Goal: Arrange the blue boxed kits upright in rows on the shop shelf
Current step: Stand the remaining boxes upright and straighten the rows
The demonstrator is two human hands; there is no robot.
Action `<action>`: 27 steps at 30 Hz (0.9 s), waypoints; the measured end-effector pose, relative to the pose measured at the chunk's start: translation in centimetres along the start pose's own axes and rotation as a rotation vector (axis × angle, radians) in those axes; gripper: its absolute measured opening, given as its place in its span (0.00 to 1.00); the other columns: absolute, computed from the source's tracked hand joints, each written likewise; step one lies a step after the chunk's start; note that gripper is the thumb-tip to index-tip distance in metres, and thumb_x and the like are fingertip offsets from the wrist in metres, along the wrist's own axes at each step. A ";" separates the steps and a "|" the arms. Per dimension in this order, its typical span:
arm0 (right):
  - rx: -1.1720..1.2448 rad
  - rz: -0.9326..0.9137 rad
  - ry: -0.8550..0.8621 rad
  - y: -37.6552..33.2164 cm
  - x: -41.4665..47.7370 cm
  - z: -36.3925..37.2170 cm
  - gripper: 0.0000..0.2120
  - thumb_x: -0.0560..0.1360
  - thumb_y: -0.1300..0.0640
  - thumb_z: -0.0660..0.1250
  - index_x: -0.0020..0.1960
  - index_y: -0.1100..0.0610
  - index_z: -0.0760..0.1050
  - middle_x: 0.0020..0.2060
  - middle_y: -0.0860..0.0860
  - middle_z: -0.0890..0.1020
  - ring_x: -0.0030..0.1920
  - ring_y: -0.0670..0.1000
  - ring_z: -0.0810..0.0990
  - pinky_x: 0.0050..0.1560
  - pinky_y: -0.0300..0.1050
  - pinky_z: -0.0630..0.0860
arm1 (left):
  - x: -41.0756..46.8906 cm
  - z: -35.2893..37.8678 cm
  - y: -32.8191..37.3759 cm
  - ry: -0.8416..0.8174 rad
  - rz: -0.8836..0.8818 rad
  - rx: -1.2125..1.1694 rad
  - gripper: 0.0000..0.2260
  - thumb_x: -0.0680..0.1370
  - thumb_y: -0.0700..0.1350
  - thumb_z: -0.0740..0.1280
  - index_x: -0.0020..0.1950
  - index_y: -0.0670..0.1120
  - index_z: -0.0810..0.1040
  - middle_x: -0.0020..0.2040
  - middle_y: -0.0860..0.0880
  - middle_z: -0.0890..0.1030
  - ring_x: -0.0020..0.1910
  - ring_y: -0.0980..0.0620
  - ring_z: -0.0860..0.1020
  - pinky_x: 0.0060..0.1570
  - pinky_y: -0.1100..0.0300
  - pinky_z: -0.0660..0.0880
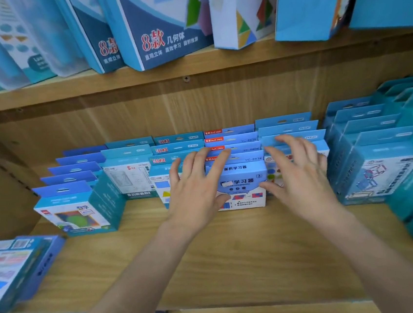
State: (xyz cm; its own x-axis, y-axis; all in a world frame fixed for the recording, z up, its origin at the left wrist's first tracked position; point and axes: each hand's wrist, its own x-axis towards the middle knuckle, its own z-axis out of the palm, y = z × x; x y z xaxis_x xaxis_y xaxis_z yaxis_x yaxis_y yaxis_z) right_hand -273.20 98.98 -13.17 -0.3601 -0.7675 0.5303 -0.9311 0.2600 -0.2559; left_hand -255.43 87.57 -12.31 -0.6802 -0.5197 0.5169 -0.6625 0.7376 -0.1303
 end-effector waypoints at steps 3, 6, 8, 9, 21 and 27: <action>-0.013 -0.002 -0.017 0.6 0.3 0.1 0.33 0.63 0.44 0.77 0.64 0.53 0.74 0.66 0.53 0.70 0.66 0.54 0.61 0.58 0.60 0.66 | 0.6 0.4 -0.3 0.001 -0.007 0.028 0.43 0.58 0.60 0.78 0.69 0.55 0.63 0.61 0.47 0.74 0.61 0.45 0.71 0.64 0.40 0.62; 0.002 -0.012 -0.027 0.9 0.3 0.1 0.33 0.64 0.43 0.77 0.65 0.51 0.73 0.63 0.52 0.71 0.65 0.54 0.63 0.58 0.59 0.66 | 0.6 0.8 -0.4 0.044 0.003 0.046 0.42 0.58 0.59 0.79 0.68 0.54 0.64 0.56 0.46 0.75 0.58 0.45 0.73 0.63 0.40 0.63; 0.011 -0.020 -0.030 1.1 0.3 0.1 0.33 0.64 0.43 0.76 0.66 0.51 0.72 0.63 0.51 0.71 0.65 0.53 0.63 0.59 0.58 0.66 | 0.5 1.0 -0.5 0.066 0.011 0.047 0.42 0.58 0.59 0.79 0.67 0.54 0.65 0.55 0.46 0.75 0.57 0.45 0.73 0.62 0.40 0.63; 0.014 -0.024 -0.031 1.2 0.3 0.1 0.33 0.64 0.43 0.76 0.66 0.50 0.72 0.63 0.51 0.71 0.64 0.52 0.63 0.59 0.57 0.66 | 0.5 1.0 -0.5 0.069 0.011 0.043 0.41 0.58 0.59 0.79 0.67 0.54 0.65 0.55 0.46 0.75 0.56 0.44 0.73 0.62 0.40 0.64; 0.010 0.000 -0.032 0.6 0.3 -0.3 0.30 0.64 0.48 0.78 0.64 0.51 0.74 0.61 0.51 0.73 0.63 0.52 0.63 0.56 0.56 0.66 | 1.0 0.9 -0.3 0.048 -0.011 0.008 0.42 0.57 0.57 0.79 0.67 0.54 0.65 0.53 0.46 0.75 0.54 0.44 0.74 0.59 0.43 0.66; 0.056 -0.015 -0.022 -1.2 0.2 -2.0 0.27 0.69 0.49 0.73 0.66 0.53 0.71 0.62 0.53 0.71 0.64 0.55 0.64 0.56 0.58 0.69 | 0.2 -0.1 -0.2 0.008 -0.069 -0.047 0.44 0.58 0.58 0.79 0.70 0.57 0.63 0.61 0.47 0.73 0.58 0.45 0.72 0.57 0.46 0.68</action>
State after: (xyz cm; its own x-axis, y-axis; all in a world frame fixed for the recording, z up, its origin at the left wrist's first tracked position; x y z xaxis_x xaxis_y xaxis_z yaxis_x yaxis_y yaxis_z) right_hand -272.30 99.68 -11.15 -0.3439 -0.7840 0.5168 -0.9315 0.2152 -0.2934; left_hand -255.39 87.33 -12.03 -0.6308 -0.5664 0.5304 -0.6921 0.7198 -0.0544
